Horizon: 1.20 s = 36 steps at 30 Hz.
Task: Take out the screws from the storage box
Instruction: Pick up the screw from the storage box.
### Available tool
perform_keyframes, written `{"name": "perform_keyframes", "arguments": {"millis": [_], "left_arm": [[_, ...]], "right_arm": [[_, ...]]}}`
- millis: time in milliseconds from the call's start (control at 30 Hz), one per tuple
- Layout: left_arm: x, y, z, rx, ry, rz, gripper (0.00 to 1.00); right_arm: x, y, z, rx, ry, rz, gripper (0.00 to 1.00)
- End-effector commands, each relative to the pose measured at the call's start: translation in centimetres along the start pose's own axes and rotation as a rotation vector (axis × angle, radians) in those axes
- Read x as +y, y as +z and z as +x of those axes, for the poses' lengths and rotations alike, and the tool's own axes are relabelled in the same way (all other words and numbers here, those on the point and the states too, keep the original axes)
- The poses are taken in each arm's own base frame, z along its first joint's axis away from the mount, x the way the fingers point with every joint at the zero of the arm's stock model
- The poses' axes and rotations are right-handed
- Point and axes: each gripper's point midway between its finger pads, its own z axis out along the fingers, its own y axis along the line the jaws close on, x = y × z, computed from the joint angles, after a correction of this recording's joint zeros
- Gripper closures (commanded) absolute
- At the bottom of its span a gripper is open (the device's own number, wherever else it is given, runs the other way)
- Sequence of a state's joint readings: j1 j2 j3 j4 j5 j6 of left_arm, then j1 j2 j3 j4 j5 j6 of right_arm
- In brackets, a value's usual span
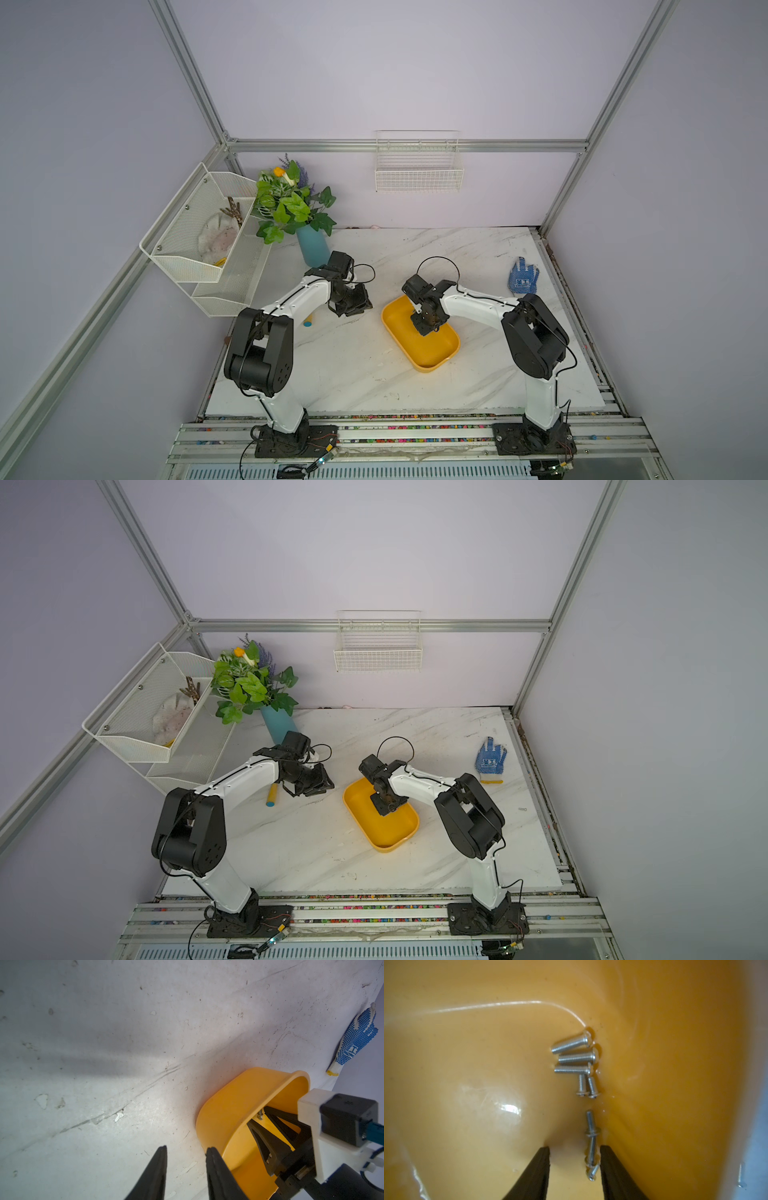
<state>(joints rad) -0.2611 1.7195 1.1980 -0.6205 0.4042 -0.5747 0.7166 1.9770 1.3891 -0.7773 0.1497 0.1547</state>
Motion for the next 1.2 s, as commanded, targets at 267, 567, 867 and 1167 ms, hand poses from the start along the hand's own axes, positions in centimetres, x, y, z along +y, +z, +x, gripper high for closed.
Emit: {"name": "perform_keyframes", "arguments": {"millis": [267, 567, 867, 1167], "left_arm": [[-1.3, -1.3, -1.9, -0.046, 0.024, 0.021, 0.63], [-1.6, -1.8, -2.1, -0.054, 0.029, 0.020, 0.63], [-1.2, -2.0, -1.7, -0.052, 0.027, 0.010, 0.63], [-1.2, -2.2, -1.7, -0.059, 0.027, 0.015, 0.63]], "right_arm": [[0.6, 1.1, 0.5, 0.006, -0.001, -0.014, 0.60], [1.1, 2.0, 1.3, 0.035, 0.004, -0.040, 0.70], [1.1, 1.9, 1.6, 0.044, -0.018, -0.043, 0.81], [1.2, 0.8, 0.9, 0.016, 0.002, -0.058, 1.00]]}}
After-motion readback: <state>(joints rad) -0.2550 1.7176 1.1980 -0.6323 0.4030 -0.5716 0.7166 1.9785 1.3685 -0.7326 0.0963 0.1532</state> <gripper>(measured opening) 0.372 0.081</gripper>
